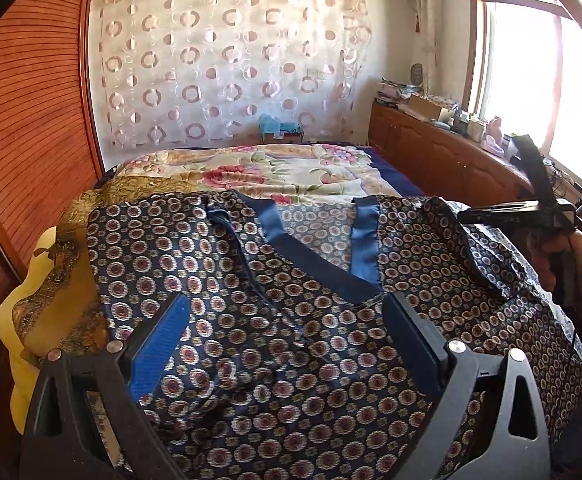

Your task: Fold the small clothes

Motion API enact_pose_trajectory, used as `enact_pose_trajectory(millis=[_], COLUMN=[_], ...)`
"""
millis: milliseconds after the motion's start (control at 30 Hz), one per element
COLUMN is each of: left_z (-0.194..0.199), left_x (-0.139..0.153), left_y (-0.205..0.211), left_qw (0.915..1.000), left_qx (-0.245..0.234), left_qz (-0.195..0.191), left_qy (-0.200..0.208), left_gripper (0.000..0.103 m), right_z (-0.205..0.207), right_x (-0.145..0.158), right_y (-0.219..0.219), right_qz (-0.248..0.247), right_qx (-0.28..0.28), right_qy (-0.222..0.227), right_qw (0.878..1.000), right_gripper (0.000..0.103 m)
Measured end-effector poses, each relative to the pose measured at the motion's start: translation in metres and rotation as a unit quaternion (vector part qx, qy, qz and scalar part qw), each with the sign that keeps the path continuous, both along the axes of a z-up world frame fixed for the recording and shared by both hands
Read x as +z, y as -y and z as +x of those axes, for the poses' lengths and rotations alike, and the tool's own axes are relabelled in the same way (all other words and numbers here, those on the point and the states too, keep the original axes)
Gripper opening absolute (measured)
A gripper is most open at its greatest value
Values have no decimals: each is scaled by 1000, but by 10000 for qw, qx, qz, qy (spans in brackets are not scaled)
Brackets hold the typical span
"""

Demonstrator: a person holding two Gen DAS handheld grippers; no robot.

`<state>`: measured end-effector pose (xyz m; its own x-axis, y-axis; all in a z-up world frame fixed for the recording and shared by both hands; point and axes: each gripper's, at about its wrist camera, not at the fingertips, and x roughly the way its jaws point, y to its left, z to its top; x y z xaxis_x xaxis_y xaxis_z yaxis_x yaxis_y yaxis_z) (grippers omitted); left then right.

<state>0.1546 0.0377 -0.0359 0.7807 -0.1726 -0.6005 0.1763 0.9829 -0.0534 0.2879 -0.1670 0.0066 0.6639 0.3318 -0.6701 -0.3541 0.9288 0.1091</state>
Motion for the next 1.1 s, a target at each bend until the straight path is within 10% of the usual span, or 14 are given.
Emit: enact_pose_trajectory(millis=[133,833,1100], left_z=[4,89,147], left_x=[0,6,-4], left_y=[-16,-96,-56], left_qw=[9999,9975,9875], left_qx=[112,565,257], left_qz=[7,78,1272], left_qy=[-43,-416,-896], left_gripper=[97,83,83], right_z=[-5,31,34], right_x=[-1,-54,-56], right_y=[8,19,22], right_qz=[-131,-654,-603], right_qx=[-179,-495,-483], right_qy=[137,-143,-101], right_qw=[9997,9965,9970], right_gripper=[58,58,59])
